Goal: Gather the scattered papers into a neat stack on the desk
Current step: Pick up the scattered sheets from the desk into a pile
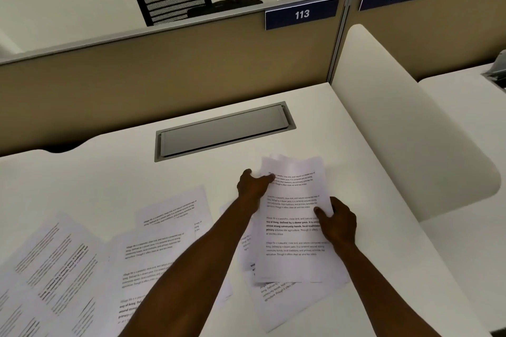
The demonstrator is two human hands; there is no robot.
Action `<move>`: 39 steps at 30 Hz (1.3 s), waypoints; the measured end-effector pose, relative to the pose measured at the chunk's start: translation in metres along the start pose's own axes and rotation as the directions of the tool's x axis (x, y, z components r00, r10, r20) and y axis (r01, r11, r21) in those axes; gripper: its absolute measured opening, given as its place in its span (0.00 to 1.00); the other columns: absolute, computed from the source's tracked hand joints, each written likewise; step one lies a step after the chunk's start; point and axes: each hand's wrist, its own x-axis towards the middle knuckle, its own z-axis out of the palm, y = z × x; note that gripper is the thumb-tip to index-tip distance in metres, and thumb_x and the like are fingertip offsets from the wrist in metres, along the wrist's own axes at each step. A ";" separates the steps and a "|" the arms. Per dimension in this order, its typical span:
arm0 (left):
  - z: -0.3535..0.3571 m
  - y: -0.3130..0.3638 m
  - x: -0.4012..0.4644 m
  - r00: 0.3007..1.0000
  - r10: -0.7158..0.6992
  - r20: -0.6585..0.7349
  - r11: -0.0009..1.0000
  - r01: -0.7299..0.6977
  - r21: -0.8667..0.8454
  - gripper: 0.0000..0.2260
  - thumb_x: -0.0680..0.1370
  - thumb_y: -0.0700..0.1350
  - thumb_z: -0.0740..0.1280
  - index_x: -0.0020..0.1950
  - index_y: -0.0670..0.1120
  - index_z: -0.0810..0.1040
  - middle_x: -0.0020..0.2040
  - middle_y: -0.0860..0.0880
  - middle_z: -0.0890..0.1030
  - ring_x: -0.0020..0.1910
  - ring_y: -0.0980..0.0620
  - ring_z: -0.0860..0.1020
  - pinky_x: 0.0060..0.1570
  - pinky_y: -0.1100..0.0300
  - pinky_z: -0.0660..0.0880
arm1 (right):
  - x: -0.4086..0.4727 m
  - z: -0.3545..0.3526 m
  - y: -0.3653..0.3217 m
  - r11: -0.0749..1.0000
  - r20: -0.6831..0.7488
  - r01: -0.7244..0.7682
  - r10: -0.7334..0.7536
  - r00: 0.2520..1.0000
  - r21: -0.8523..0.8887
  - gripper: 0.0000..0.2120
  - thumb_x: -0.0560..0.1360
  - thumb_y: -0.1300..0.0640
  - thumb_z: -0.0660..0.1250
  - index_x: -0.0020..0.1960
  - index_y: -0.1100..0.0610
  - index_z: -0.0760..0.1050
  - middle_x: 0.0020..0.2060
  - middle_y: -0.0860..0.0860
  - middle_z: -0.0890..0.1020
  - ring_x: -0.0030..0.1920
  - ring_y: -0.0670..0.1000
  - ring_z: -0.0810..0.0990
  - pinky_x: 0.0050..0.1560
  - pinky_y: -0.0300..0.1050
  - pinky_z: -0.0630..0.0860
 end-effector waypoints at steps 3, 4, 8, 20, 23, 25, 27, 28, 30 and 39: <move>-0.005 -0.004 -0.009 0.987 0.028 0.160 0.996 -0.014 -0.085 0.24 0.73 0.41 0.76 0.67 0.41 0.76 0.64 0.40 0.81 0.57 0.42 0.82 0.59 0.46 0.80 | 0.001 -0.003 0.002 0.993 0.019 -0.052 0.050 0.999 0.102 0.13 0.75 0.57 0.73 0.58 0.59 0.80 0.53 0.55 0.85 0.50 0.56 0.84 0.55 0.52 0.81; -0.007 -0.008 -0.015 0.978 0.067 0.199 0.997 -0.059 -0.048 0.20 0.74 0.40 0.75 0.66 0.42 0.77 0.62 0.40 0.82 0.55 0.43 0.83 0.58 0.46 0.80 | 0.000 -0.004 0.003 0.987 0.033 -0.080 0.076 0.997 0.142 0.15 0.74 0.56 0.74 0.59 0.59 0.80 0.54 0.55 0.85 0.52 0.55 0.83 0.56 0.51 0.80; -0.012 -0.027 -0.042 0.930 0.268 0.252 0.940 -0.309 0.141 0.22 0.79 0.39 0.67 0.72 0.50 0.70 0.65 0.47 0.79 0.58 0.47 0.80 0.57 0.50 0.80 | -0.005 -0.010 0.003 0.957 0.018 -0.137 0.137 0.990 0.256 0.23 0.73 0.57 0.76 0.65 0.60 0.75 0.58 0.53 0.78 0.55 0.50 0.76 0.57 0.44 0.73; -0.030 -0.065 -0.107 0.900 0.193 0.391 0.836 0.058 -0.545 0.22 0.81 0.34 0.65 0.72 0.50 0.71 0.66 0.41 0.79 0.63 0.37 0.80 0.60 0.32 0.75 | -0.009 -0.063 0.005 0.792 0.306 -0.220 0.044 0.951 0.570 0.24 0.66 0.52 0.77 0.60 0.44 0.73 0.50 0.53 0.87 0.47 0.54 0.87 0.42 0.49 0.83; -0.036 -0.077 -0.114 0.961 0.141 0.237 0.903 -0.027 -0.428 0.20 0.82 0.36 0.64 0.73 0.49 0.71 0.67 0.44 0.79 0.64 0.41 0.79 0.63 0.37 0.76 | -0.012 -0.064 0.006 0.820 0.375 -0.227 0.016 0.927 0.526 0.25 0.68 0.56 0.77 0.63 0.45 0.76 0.50 0.54 0.88 0.48 0.57 0.87 0.46 0.53 0.83; -0.039 -0.087 -0.121 0.988 0.140 0.063 0.971 -0.124 -0.203 0.18 0.82 0.39 0.65 0.70 0.50 0.73 0.67 0.46 0.78 0.63 0.47 0.78 0.65 0.44 0.76 | -0.018 -0.060 0.006 0.865 0.371 -0.175 -0.013 0.929 0.471 0.18 0.71 0.59 0.76 0.59 0.47 0.80 0.50 0.55 0.87 0.48 0.58 0.87 0.47 0.55 0.84; -0.039 -0.099 -0.127 0.977 0.181 -0.114 0.983 -0.178 0.041 0.16 0.80 0.42 0.68 0.66 0.52 0.74 0.68 0.46 0.76 0.66 0.48 0.75 0.68 0.48 0.74 | -0.023 -0.055 0.006 0.897 0.343 -0.141 -0.013 0.939 0.418 0.15 0.73 0.60 0.75 0.58 0.48 0.80 0.49 0.56 0.87 0.46 0.58 0.87 0.45 0.57 0.85; -0.039 -0.104 -0.130 0.966 0.200 -0.163 0.973 -0.176 0.152 0.16 0.78 0.44 0.69 0.66 0.52 0.74 0.71 0.45 0.72 0.70 0.47 0.70 0.70 0.49 0.71 | -0.025 -0.052 0.006 0.912 0.334 -0.130 -0.008 0.943 0.388 0.15 0.74 0.60 0.74 0.58 0.48 0.79 0.49 0.56 0.87 0.45 0.57 0.87 0.45 0.57 0.85; -0.035 -0.109 -0.136 0.975 0.159 -0.156 0.961 -0.116 0.252 0.19 0.77 0.48 0.71 0.67 0.54 0.73 0.77 0.44 0.61 0.77 0.44 0.58 0.75 0.48 0.63 | -0.029 -0.046 0.006 0.945 0.313 -0.096 -0.008 0.950 0.314 0.16 0.75 0.59 0.73 0.61 0.50 0.77 0.50 0.55 0.86 0.45 0.56 0.86 0.45 0.55 0.84; -0.024 -0.105 -0.140 0.988 0.052 -0.148 0.964 -0.011 0.267 0.27 0.76 0.52 0.72 0.73 0.54 0.67 0.79 0.43 0.56 0.78 0.43 0.54 0.77 0.45 0.57 | -0.044 -0.020 -0.002 0.988 0.103 0.154 -0.150 0.983 -0.032 0.19 0.78 0.62 0.68 0.68 0.58 0.74 0.58 0.60 0.83 0.56 0.60 0.82 0.57 0.52 0.80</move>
